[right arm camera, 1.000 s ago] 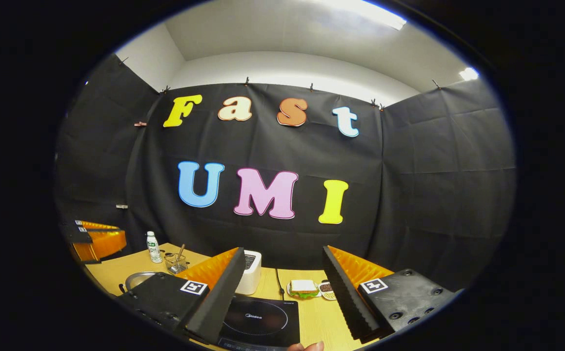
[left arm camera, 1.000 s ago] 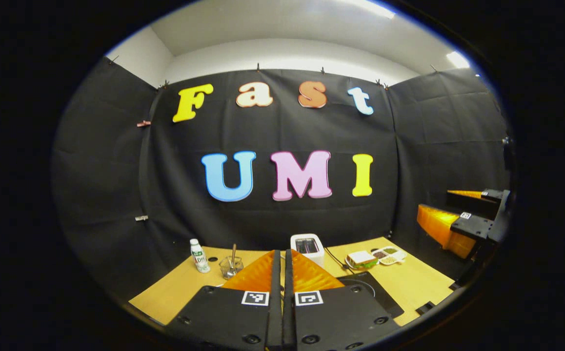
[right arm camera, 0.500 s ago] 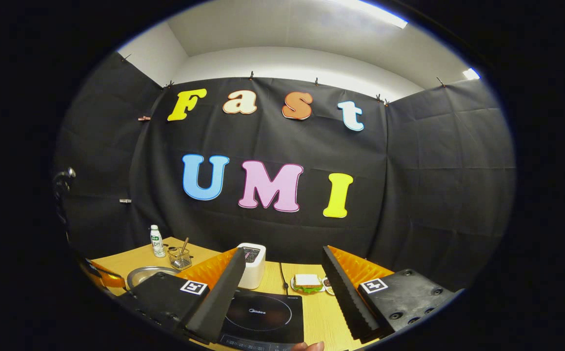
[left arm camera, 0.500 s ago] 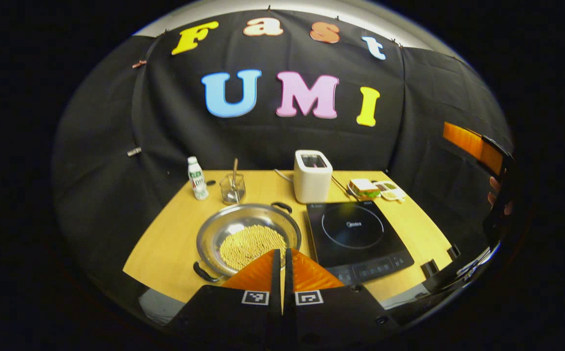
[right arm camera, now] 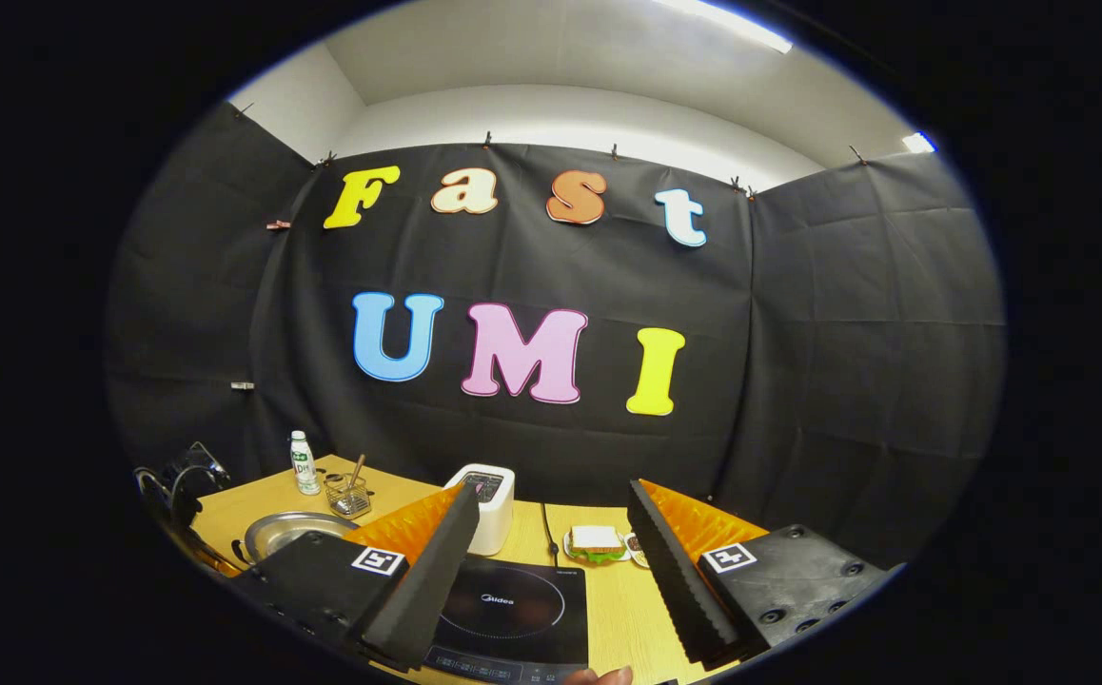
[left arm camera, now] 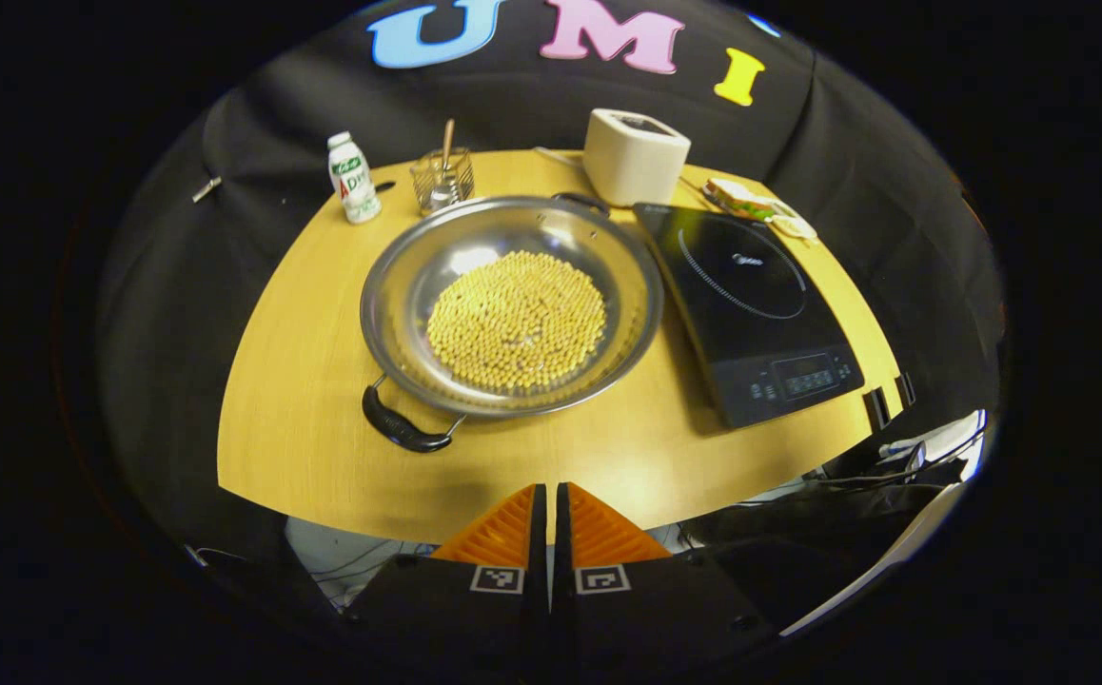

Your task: First push the handle of the pot to place it horizontally, then grasp the pot with both hands and set it on the induction cooktop.

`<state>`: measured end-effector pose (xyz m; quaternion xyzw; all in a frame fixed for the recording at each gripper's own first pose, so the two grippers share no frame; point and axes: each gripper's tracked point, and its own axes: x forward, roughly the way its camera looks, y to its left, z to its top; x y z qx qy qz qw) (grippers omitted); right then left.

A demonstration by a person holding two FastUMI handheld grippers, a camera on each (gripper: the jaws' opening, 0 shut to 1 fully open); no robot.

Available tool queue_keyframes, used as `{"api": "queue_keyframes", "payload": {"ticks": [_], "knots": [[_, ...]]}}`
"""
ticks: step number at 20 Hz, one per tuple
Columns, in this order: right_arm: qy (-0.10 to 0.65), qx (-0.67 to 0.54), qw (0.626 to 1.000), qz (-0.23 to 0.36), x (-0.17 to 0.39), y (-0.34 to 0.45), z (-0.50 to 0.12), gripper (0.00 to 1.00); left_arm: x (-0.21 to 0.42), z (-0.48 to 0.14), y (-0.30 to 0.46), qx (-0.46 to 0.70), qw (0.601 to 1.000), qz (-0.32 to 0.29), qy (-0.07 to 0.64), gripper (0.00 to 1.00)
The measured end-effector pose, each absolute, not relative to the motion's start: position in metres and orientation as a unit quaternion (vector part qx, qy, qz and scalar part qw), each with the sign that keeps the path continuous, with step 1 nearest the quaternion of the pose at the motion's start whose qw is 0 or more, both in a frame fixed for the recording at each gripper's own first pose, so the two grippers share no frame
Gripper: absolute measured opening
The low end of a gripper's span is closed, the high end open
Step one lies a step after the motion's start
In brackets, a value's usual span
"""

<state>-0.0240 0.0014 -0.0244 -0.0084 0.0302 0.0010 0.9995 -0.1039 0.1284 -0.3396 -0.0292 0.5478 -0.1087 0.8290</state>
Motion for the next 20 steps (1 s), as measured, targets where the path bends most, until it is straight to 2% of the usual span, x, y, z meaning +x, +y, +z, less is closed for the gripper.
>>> {"api": "queue_keyframes", "payload": {"ticks": [5, 12, 20], "knots": [[0.032, -0.010, 0.999, -0.008, -0.025, -0.006, -0.026, 0.97, -0.082, -0.370, 0.155, -0.081, 0.805, -0.085, 0.582, 0.05], [0.037, -0.019, 0.999, 0.002, -0.024, 0.004, -0.031, 0.97, -0.060, -0.384, 0.161, -0.123, 0.800, -0.064, 0.584, 0.05], [0.043, -0.024, 0.999, -0.003, -0.021, -0.002, -0.038, 0.98, -0.045, -0.399, 0.213, -0.116, 0.795, 0.004, 0.596, 0.05]]}}
